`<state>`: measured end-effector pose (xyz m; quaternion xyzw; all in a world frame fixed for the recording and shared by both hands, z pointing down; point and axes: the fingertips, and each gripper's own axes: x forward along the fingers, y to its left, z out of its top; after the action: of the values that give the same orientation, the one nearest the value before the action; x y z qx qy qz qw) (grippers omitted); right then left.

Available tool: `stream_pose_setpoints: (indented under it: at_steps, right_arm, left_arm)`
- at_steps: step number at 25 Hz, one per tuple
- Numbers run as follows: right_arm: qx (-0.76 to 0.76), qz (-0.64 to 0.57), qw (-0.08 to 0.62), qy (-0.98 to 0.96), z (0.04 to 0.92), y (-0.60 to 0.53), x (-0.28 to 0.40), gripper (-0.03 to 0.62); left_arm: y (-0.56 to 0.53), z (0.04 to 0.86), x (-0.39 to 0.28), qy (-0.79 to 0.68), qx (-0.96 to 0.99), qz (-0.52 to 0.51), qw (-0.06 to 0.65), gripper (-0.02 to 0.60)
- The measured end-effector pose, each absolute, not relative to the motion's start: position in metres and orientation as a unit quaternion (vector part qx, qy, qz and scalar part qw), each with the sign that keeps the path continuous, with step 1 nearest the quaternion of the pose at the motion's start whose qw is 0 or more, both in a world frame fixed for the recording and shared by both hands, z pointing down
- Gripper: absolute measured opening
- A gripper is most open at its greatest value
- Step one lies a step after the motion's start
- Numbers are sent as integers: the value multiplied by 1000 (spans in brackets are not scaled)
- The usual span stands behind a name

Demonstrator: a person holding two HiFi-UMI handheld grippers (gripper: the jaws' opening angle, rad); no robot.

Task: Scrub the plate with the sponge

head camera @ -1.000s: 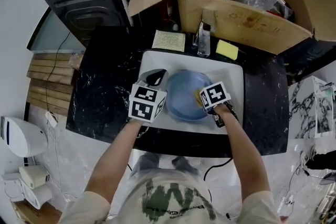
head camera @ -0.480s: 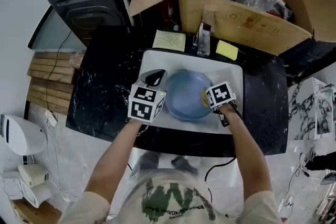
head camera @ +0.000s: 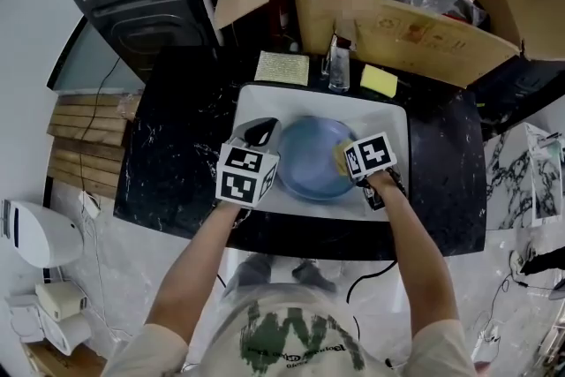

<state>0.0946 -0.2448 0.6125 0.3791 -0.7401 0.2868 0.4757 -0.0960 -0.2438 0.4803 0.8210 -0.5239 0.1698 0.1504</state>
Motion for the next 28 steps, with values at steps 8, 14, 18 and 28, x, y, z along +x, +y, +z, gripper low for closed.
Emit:
stream_pose_setpoints:
  at_steps: [8, 14, 18, 28]
  right_arm:
    - [341, 290, 432, -783, 590, -239, 47, 69]
    - [310, 297, 411, -804, 582, -231, 5, 69]
    - [291, 312, 400, -811, 584, -223, -20, 69]
    - [258, 341, 410, -806, 606, -208, -58, 69]
  left_arm:
    - [-239, 481, -100, -527, 819, 169, 152, 3]
    - [-235, 480, -107, -530, 817, 167, 153, 3]
    - [-233, 482, -113, -533, 815, 167, 155, 3]
    - [-230, 482, -124, -533, 815, 164, 157, 3]
